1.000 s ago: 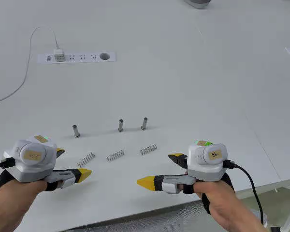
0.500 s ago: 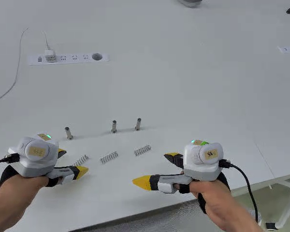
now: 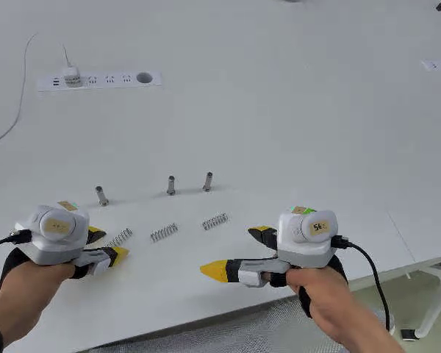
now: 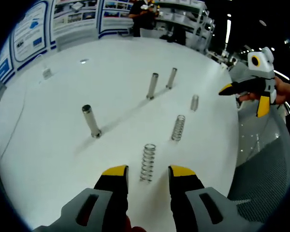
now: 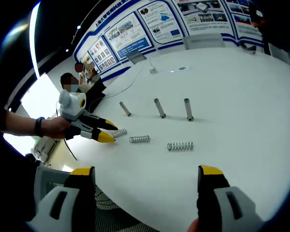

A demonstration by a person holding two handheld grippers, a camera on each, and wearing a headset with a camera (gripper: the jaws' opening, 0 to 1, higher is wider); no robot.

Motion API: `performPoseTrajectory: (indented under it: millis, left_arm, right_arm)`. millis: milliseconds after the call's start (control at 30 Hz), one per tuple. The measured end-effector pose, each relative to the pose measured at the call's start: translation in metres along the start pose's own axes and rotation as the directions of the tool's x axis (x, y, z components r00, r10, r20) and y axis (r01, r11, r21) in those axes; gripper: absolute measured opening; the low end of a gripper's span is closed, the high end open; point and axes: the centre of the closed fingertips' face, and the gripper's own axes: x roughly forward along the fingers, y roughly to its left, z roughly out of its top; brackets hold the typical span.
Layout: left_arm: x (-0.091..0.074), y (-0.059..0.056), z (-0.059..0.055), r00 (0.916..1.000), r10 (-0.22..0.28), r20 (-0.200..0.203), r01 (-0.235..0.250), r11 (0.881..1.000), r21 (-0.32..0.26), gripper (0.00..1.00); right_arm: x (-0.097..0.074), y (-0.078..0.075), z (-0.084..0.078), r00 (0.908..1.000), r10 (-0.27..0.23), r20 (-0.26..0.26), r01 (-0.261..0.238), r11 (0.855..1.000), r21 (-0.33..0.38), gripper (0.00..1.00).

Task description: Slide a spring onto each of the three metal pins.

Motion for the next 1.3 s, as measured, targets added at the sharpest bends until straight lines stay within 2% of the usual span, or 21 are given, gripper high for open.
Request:
performPoseTrajectory:
  millis: [167, 233, 267, 333, 467, 533, 567, 700, 833, 1067, 1300]
  left_arm:
    - [0.000, 0.003, -0.002, 0.9998, 0.019, -0.003, -0.019, 1.000, 0.001, 0.19]
    - [0.000, 0.005, -0.002, 0.9996, 0.027, -0.003, -0.027, 1.000, 0.001, 0.18]
    - [-0.001, 0.007, -0.002, 0.9990, 0.041, -0.016, -0.040, 0.997, 0.064, 0.16]
    - [0.000, 0.007, -0.003, 0.9977, 0.058, -0.035, -0.053, 0.989, 0.135, 0.13]
    - [-0.001, 0.006, -0.005, 0.9962, 0.071, -0.050, -0.065, 0.992, 0.107, 0.11]
    - [-0.003, 0.007, -0.004, 0.9958, 0.083, -0.037, -0.079, 0.992, 0.096, 0.10]
    - [-0.003, 0.003, -0.006, 0.9975, 0.061, -0.037, -0.058, 0.996, 0.065, 0.10]
    - [-0.006, 0.001, -0.009, 0.9973, 0.059, -0.044, -0.055, 0.995, 0.082, 0.10]
    - [-0.011, 0.000, -0.008, 0.9980, 0.055, -0.029, -0.053, 0.996, 0.069, 0.10]
    - [-0.026, -0.006, 0.000, 0.9988, 0.046, 0.017, -0.046, 0.998, 0.032, 0.10]
    - [-0.038, -0.008, 0.006, 0.9975, 0.047, 0.053, -0.048, 0.999, 0.026, 0.10]
  right_arm:
    - [0.001, 0.002, 0.000, 1.0000, 0.005, 0.000, -0.005, 1.000, -0.002, 0.88]
    - [0.002, 0.003, 0.000, 1.0000, 0.008, 0.001, -0.008, 1.000, -0.002, 0.88]
    - [0.002, 0.003, -0.001, 1.0000, 0.009, 0.001, -0.009, 1.000, -0.003, 0.88]
    - [0.003, 0.004, -0.001, 0.9999, 0.011, 0.001, -0.011, 1.000, -0.002, 0.88]
    - [0.003, 0.006, 0.001, 0.9998, 0.016, 0.007, -0.016, 1.000, -0.004, 0.87]
    - [0.002, 0.008, 0.004, 0.9996, 0.022, 0.018, -0.022, 1.000, -0.005, 0.86]
    - [0.002, 0.008, 0.005, 0.9995, 0.024, 0.021, -0.024, 1.000, -0.003, 0.86]
    - [0.003, 0.010, 0.005, 0.9993, 0.030, 0.023, -0.030, 1.000, 0.000, 0.85]
    - [0.003, 0.013, 0.006, 0.9988, 0.041, 0.027, -0.041, 0.999, 0.001, 0.84]
    - [0.008, 0.019, 0.011, 0.9975, 0.066, 0.025, -0.066, 0.998, -0.008, 0.80]
    - [0.013, 0.027, 0.017, 0.9955, 0.093, 0.020, -0.092, 0.995, -0.028, 0.78]
